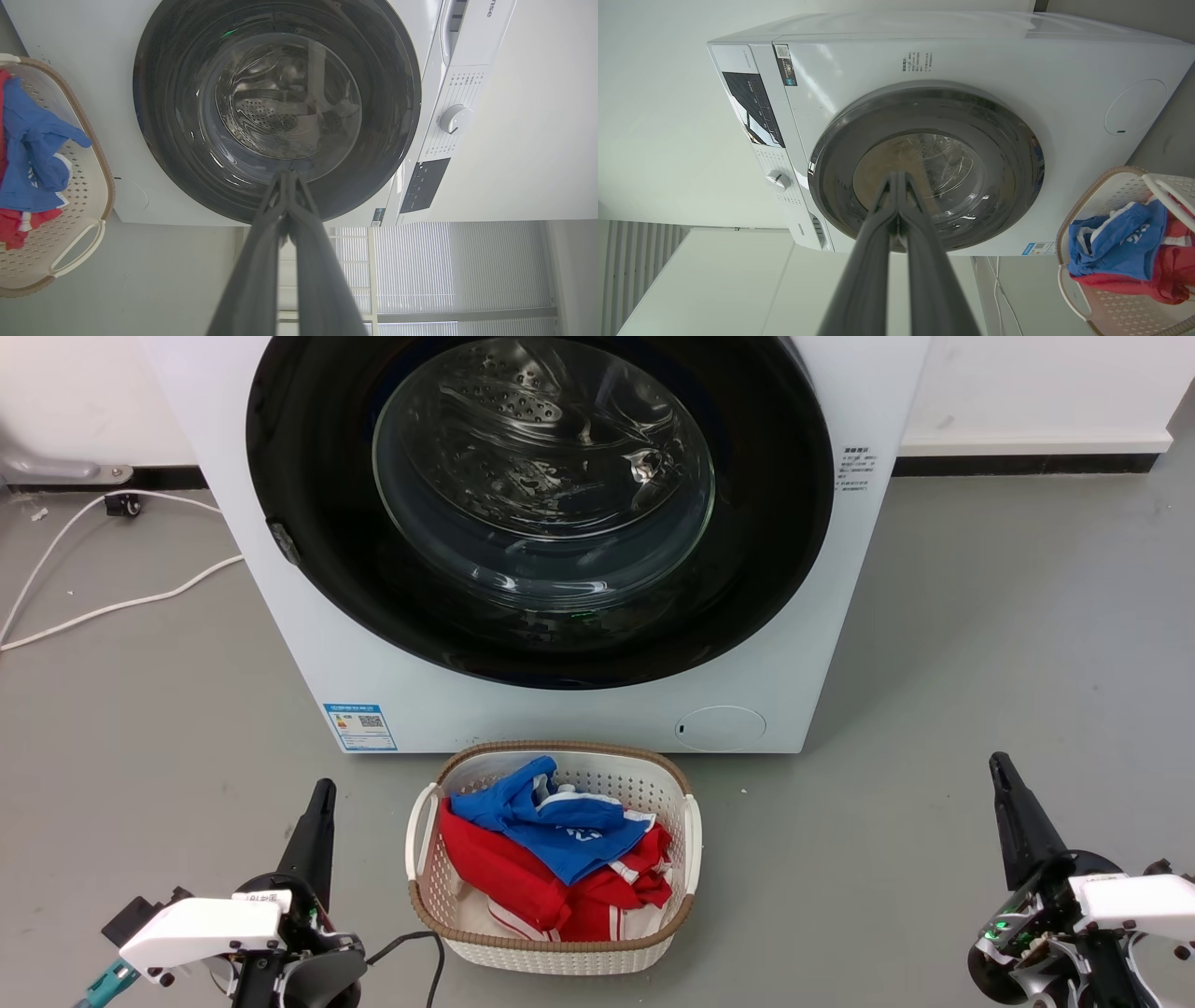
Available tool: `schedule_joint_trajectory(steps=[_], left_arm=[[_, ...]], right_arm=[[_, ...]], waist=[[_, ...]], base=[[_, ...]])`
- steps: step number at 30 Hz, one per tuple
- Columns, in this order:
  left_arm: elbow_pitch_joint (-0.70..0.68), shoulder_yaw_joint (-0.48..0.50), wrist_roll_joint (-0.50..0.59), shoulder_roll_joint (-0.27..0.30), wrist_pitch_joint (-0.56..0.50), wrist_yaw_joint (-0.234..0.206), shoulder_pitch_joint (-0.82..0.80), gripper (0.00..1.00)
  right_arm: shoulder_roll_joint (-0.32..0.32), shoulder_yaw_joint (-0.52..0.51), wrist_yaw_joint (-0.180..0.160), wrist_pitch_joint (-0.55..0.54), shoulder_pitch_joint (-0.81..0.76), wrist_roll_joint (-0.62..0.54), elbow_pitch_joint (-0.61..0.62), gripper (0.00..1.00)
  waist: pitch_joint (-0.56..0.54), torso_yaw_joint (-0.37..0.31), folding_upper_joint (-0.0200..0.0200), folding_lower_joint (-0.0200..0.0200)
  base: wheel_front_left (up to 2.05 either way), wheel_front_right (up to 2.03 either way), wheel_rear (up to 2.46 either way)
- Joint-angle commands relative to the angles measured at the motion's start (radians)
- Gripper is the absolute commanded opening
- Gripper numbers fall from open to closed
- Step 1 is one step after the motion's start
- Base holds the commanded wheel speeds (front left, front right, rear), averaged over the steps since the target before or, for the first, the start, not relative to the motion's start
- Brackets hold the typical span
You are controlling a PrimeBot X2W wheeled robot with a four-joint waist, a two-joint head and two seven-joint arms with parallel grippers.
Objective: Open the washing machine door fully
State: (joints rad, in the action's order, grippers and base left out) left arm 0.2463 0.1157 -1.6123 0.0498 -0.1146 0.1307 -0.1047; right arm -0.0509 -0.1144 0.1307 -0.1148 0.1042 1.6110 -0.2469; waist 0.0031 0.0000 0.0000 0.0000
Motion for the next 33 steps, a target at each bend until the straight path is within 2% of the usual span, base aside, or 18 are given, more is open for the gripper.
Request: schedule_joint_trajectory(steps=[1,33], left_arm=[[-0.003,0.001,-0.001,0.0,-0.002,0.003,-0.007,0.0],[-0.003,0.001,-0.001,0.0,-0.002,0.003,-0.007,0.0]], right_arm=[[0.003,0.001,0.0,0.0,0.011,0.003,0.0,0.0],[0.003,0.001,0.0,0.001,0.011,0.004,0.0,0.0]], waist=[[0.0,0.0,0.0,0.0],[0.0,0.0,0.0,0.0]], base=[[0.0,0.0,0.0],[0.0,0.0,0.0]])
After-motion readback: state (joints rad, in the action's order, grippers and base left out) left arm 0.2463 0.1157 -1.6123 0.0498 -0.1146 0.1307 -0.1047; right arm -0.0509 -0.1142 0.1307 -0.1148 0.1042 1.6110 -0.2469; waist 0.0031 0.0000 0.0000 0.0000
